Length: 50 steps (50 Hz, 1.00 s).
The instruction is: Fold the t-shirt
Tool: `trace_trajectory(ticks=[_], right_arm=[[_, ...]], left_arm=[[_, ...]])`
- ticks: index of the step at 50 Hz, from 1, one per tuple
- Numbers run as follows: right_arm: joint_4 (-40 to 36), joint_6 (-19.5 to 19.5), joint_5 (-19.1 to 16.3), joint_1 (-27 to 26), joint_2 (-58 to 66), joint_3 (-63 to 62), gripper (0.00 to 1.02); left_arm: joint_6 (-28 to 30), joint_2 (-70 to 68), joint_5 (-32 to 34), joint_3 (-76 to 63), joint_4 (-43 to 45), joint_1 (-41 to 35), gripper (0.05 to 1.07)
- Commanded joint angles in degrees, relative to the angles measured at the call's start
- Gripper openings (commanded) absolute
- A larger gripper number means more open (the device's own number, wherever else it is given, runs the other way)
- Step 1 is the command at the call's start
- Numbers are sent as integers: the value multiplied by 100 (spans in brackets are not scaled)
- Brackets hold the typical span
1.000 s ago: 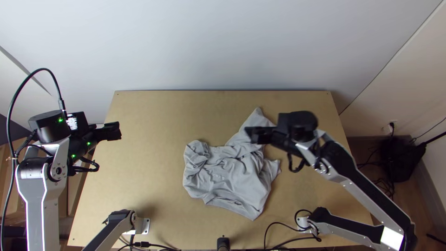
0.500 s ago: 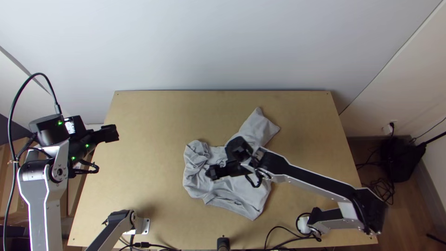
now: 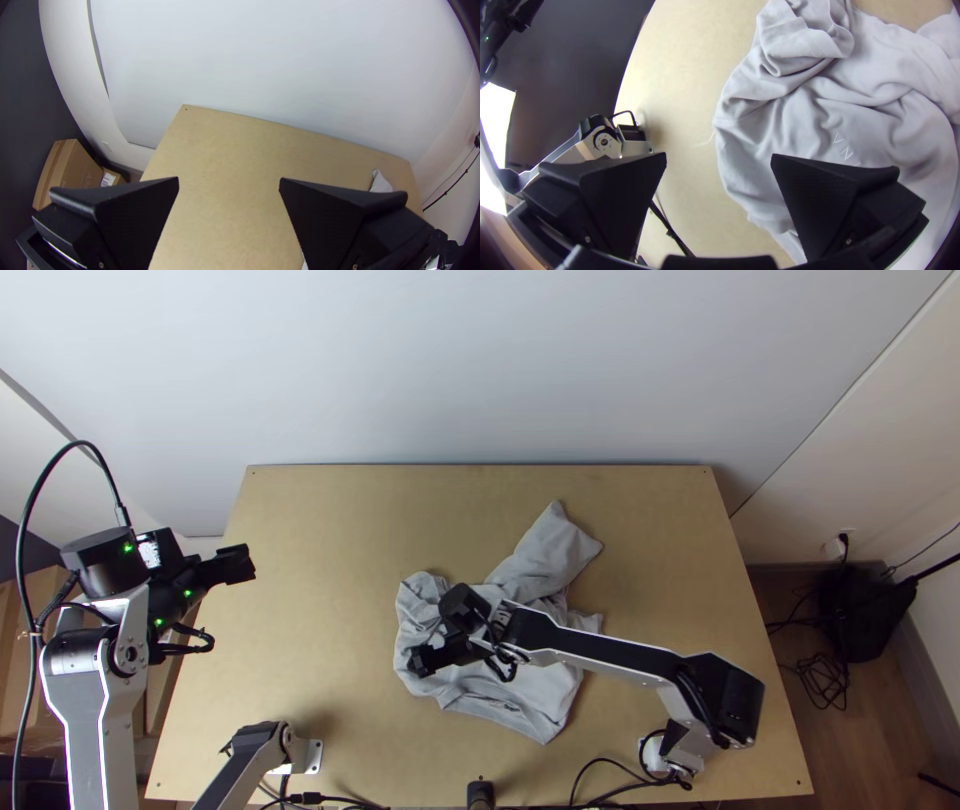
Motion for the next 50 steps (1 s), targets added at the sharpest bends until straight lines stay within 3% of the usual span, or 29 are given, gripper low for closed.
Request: trace_trajectory(ticks=[1, 24, 32, 37, 46, 50], right_arm=[[155, -135, -14, 70, 339, 226, 95], [665, -372, 127, 369, 1182, 665, 85], [717, -390, 540, 492, 1472, 876, 85], [832, -645, 962, 598, 1587, 885, 85], [805, -838, 1366, 686, 1771, 911, 84], [682, -908, 1551, 694, 1859, 938, 68]], left_arm=[[-132, -34, 21, -142, 107, 35, 102], [0, -69, 3, -291, 230, 167, 102], [0, -69, 3, -247, 266, 176, 102], [9, -78, 3, -229, 274, 176, 102], [9, -78, 12, -229, 283, 176, 102], [9, -78, 12, -229, 283, 176, 102]])
